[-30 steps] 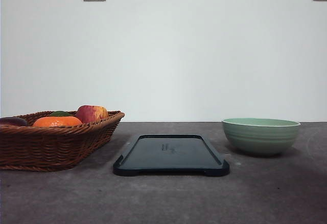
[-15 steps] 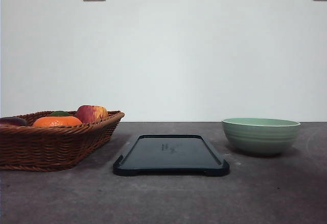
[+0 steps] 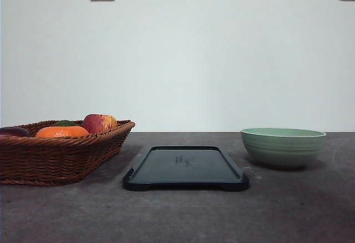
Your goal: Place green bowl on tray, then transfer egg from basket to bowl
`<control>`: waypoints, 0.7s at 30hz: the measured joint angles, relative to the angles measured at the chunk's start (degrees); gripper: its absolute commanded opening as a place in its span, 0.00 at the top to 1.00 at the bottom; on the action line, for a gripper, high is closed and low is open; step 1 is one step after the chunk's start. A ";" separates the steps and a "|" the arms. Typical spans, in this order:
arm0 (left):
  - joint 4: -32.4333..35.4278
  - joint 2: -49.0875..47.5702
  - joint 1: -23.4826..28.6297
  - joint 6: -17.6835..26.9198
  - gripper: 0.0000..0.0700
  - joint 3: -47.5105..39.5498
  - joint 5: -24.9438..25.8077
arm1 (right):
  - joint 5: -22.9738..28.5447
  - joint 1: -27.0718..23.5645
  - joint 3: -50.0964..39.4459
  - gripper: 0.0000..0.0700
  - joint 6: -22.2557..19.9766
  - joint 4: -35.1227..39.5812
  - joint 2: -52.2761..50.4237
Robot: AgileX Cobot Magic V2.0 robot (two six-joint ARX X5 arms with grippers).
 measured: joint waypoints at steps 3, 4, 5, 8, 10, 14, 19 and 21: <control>-1.29 2.95 0.02 1.48 1.00 2.69 0.00 | 0.00 0.02 3.00 0.99 -0.69 -0.65 0.07; -2.19 4.14 0.00 1.68 1.00 3.63 0.02 | -0.01 0.00 4.02 0.99 -0.95 -1.50 0.28; -2.85 5.46 0.00 1.79 1.00 4.58 0.02 | -0.15 0.02 5.03 0.99 -1.08 -2.77 0.72; -4.69 9.86 0.00 1.87 1.00 8.14 0.02 | -1.88 0.00 7.94 0.99 -1.30 -6.66 3.24; -5.69 13.27 0.00 1.89 1.00 11.03 0.02 | -3.31 0.02 9.99 0.99 -1.47 -8.97 5.63; -9.15 20.27 0.00 1.91 1.00 16.71 0.28 | -5.30 0.00 15.10 0.99 -1.49 -12.42 11.08; -12.79 29.12 -0.23 1.94 1.00 22.36 3.53 | -7.37 0.02 21.11 0.99 -2.01 -17.04 19.73; -14.12 32.36 -0.52 1.94 1.00 24.16 5.69 | -8.57 0.00 22.96 0.99 -2.45 -18.95 23.52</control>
